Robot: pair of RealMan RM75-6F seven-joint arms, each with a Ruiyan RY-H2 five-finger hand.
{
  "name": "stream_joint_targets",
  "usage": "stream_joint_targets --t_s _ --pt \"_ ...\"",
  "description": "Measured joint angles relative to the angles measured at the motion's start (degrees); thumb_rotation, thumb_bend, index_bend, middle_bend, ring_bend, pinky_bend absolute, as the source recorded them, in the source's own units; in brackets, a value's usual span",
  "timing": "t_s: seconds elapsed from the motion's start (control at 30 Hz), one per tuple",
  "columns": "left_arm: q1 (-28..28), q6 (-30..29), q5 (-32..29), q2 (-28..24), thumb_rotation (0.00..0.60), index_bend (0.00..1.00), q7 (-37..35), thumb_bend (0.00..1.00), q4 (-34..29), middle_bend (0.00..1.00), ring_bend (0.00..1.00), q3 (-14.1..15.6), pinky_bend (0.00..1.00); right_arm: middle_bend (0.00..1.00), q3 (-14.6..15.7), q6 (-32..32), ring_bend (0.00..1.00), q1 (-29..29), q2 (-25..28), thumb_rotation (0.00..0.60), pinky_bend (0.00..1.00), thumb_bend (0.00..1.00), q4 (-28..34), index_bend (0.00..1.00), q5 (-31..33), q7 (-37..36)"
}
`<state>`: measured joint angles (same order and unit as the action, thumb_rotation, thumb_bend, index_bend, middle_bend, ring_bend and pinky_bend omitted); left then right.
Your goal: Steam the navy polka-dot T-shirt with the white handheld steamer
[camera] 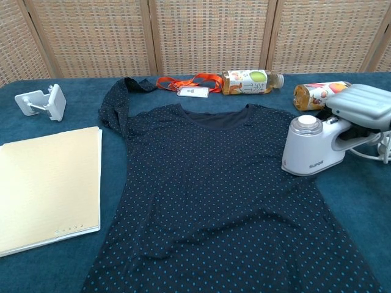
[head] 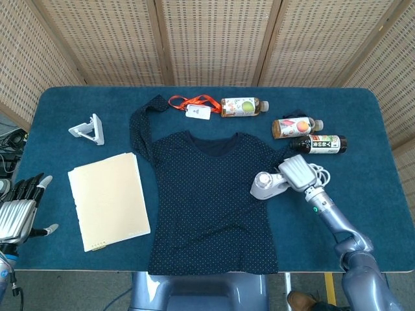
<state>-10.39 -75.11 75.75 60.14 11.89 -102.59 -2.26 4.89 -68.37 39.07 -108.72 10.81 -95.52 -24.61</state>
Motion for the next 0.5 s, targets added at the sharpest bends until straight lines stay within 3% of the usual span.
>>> stream_joint_targets --t_s 0.5 --pt "0.25 -0.24 0.47 -0.27 0.600 0.00 -0.80 0.00 0.24 0.00 0.00 0.26 0.00 0.76 5.94 -10.36 0.86 0.29 -1.73 0.600 1.00 1.00 6.48 0.94 -7.29 -0.11"
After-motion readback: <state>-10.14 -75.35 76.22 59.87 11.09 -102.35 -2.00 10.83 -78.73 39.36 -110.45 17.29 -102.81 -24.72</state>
